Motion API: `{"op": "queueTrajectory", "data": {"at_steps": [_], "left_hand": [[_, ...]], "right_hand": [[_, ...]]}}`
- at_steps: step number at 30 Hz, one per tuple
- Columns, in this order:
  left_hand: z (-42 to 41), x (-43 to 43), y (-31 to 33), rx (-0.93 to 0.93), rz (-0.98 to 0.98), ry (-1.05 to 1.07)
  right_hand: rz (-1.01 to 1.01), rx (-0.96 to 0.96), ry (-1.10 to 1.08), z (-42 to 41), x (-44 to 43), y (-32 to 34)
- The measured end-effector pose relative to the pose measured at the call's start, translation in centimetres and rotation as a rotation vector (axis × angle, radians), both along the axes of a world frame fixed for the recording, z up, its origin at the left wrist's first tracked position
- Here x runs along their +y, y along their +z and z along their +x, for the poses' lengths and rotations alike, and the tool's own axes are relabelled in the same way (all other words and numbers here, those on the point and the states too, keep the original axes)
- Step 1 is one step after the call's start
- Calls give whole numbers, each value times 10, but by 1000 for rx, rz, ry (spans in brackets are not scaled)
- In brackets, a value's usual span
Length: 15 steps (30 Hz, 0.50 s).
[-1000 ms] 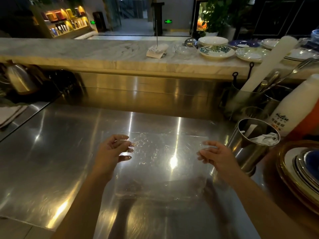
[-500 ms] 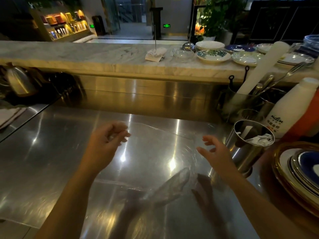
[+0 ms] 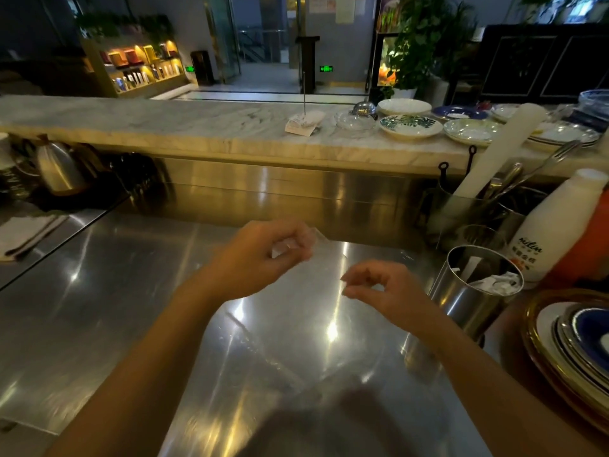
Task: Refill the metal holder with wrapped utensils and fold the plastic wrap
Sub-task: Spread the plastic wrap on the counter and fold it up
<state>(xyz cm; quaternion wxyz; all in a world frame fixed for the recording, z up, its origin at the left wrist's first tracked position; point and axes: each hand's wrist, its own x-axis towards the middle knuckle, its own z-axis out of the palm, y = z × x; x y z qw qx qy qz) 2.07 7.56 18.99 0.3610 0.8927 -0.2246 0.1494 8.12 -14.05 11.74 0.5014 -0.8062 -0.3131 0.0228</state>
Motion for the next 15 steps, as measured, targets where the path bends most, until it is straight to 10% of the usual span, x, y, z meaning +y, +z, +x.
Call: {"op": "queueTrajectory", "data": {"at_steps": [15], "left_hand": [[16, 18, -38, 526, -1121, -322]], "right_hand": [[548, 237, -224, 11, -35, 6]]}}
